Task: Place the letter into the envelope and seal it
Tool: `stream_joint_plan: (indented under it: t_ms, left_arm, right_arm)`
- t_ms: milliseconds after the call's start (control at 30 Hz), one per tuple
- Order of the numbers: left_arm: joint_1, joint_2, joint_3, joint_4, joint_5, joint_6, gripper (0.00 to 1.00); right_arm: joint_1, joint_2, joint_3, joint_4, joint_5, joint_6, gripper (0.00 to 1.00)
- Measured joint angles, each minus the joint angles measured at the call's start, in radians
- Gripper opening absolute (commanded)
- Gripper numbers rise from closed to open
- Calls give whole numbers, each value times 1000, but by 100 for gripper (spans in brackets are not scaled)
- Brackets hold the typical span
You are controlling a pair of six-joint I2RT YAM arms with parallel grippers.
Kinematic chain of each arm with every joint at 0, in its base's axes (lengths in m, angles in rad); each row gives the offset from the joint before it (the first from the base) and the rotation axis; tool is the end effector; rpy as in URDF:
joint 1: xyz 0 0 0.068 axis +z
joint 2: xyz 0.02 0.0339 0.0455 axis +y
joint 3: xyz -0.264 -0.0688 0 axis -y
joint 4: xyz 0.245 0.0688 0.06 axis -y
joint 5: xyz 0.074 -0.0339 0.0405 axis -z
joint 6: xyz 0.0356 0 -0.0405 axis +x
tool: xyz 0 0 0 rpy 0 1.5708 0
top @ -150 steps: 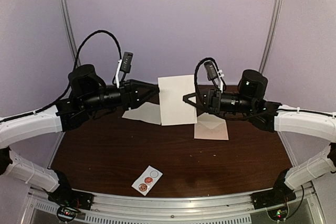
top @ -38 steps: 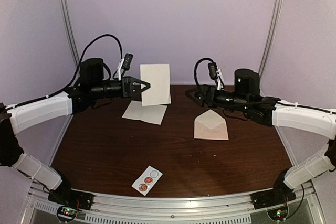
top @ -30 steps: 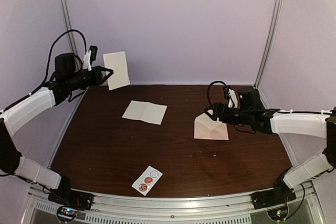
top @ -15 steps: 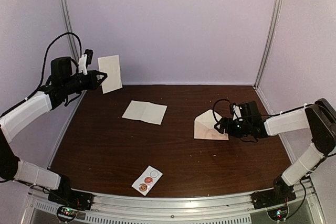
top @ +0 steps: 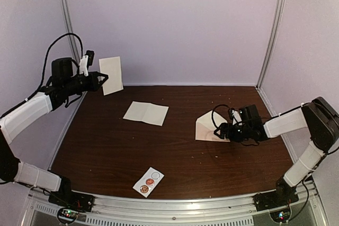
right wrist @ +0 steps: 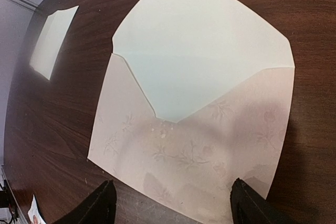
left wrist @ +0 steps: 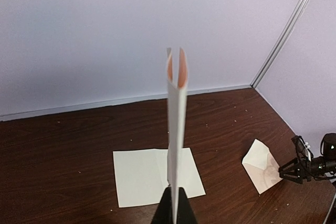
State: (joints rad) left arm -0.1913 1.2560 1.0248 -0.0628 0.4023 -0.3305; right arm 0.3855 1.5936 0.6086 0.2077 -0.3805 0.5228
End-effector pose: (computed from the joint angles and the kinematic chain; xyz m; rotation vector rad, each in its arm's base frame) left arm 0.2847 -0.0693 0.3359 0.1534 1.8996 -0.7319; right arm 0.2617 0.1205 0.1314 -0.0291 2.4554 0.8734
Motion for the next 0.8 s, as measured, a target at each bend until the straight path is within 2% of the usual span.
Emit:
stream_joint_plan:
  t_ms: [267, 400, 633, 800]
  left_arm:
    - [0, 0, 0, 0, 0, 0, 0]
    - [0, 0, 0, -1, 0, 1, 0]
    - [0, 0, 0, -2, 1, 1, 0]
    - [0, 0, 0, -3, 1, 1, 0]
  right_arm:
    - [51, -44, -53, 11, -16, 51, 74]
    - [149, -102, -102, 3, -35, 132, 74]
    - [418, -119, -101, -15, -60, 295, 74]
    - [465, -138, 22, -148, -32, 306, 75]
